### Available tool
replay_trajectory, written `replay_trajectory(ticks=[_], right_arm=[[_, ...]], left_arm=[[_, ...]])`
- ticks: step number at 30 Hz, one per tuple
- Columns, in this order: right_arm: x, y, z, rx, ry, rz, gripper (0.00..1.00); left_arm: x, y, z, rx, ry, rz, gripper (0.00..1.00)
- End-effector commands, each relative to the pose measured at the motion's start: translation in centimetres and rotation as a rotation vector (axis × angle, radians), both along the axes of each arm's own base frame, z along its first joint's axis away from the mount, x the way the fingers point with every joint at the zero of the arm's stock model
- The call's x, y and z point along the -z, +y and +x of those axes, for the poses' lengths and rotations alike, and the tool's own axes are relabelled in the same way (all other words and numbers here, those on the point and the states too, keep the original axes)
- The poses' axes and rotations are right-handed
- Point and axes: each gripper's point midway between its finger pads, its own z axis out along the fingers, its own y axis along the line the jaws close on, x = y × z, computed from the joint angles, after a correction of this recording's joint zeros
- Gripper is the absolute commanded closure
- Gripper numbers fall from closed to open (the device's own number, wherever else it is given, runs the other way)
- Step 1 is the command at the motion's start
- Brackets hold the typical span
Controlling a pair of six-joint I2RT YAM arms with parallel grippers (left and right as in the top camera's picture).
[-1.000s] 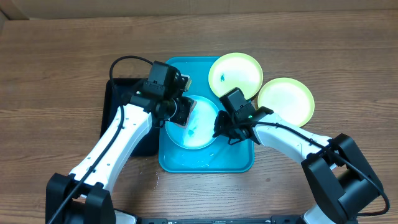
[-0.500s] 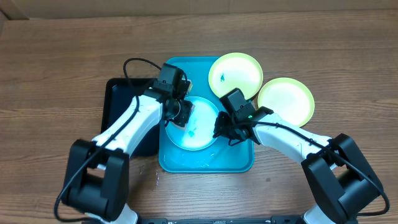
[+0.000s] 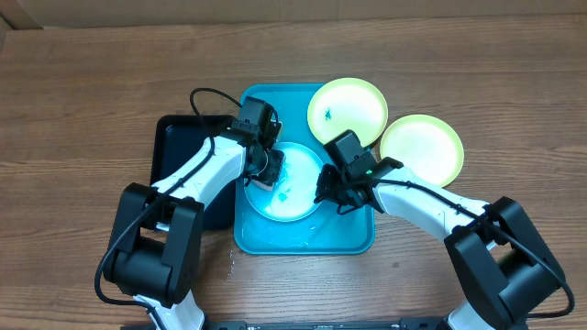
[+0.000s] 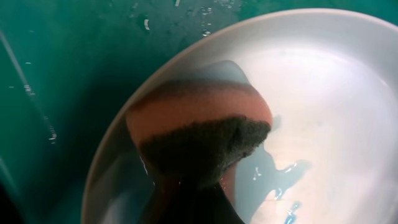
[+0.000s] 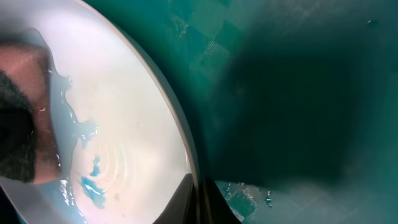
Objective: Clean dirty plates on tray and stack at the side
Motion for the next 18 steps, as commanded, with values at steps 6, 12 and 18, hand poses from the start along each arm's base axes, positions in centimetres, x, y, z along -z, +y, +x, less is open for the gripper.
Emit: replay_trajectory(ticks=[6,12,18], right_arm=[[0.4,-0.1,0.4,0.007,-0.011,-0.014,0.96],[0.4,-0.1,0.4,0.007,-0.011,-0.014,0.96],[0.3,0.0,0.6,0.007,-0.021,-0.007,0.73]], left_arm=[[0.1,-5.4,-3.4,0.078,0.183,-0.313,0.96],[-4.2,-6.9,-2.6,0.11,0.132,-0.406,0.96],[-9.7,-7.0,-1.5,0.136,-0.011,-0.431,0.96]])
